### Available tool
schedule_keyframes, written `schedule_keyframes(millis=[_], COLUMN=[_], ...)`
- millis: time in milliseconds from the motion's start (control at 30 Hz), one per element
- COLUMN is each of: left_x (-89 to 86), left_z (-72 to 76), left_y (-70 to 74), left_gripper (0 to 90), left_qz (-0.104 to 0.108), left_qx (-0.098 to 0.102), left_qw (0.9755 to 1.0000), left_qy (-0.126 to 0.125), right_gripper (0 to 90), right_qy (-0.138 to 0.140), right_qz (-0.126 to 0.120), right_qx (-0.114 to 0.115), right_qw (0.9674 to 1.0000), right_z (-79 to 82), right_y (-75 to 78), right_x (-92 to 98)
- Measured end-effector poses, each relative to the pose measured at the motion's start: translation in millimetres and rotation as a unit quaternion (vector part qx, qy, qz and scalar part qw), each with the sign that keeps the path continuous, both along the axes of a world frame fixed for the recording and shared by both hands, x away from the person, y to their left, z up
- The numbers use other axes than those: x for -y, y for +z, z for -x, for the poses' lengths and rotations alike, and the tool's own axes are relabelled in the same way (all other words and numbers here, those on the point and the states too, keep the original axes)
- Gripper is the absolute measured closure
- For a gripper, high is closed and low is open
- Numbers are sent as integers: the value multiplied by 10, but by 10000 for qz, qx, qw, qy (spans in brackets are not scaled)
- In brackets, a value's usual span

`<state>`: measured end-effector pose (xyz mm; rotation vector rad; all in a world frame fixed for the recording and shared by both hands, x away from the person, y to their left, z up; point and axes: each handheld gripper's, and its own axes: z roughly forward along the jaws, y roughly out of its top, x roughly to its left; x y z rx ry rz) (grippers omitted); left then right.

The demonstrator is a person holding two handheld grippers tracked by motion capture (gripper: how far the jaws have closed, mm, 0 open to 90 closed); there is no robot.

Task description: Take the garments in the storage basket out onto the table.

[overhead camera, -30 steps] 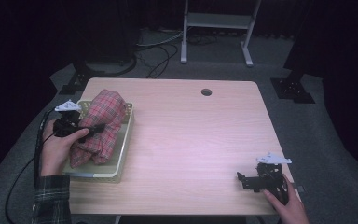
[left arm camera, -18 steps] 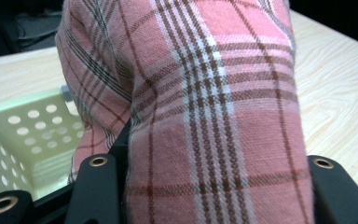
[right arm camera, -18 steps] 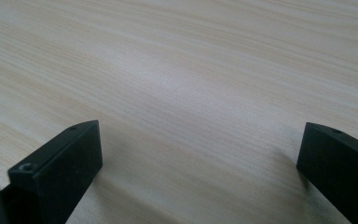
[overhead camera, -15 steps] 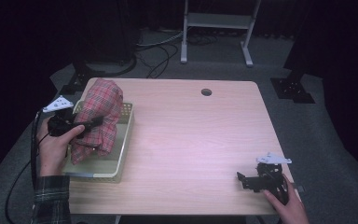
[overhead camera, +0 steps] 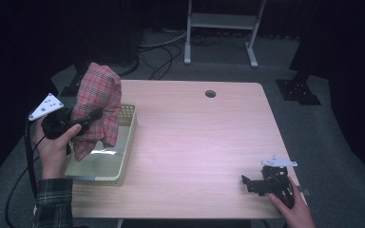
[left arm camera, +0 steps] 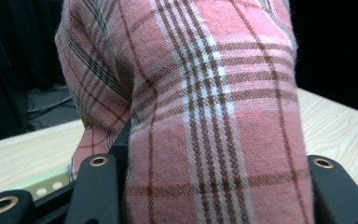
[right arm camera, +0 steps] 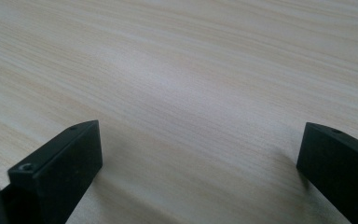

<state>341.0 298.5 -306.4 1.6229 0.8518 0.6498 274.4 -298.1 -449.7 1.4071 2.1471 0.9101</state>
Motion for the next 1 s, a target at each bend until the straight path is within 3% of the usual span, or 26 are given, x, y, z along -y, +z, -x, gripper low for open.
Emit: schedule_keyframes(millis=[533, 1000], left_x=[180, 507], left_z=[96, 167], left_y=[206, 341], left_gripper=[467, 476], left_qz=[161, 283], left_qx=[61, 137], left_qw=[9998, 9986], left_qy=[-140, -420], right_gripper=[0, 0], right_qy=[-2, 0], right_qz=[-2, -1], right_qx=[4, 0], right_qw=[10000, 10000], right_z=[-1, -1], right_y=[0, 1], right_x=[0, 0])
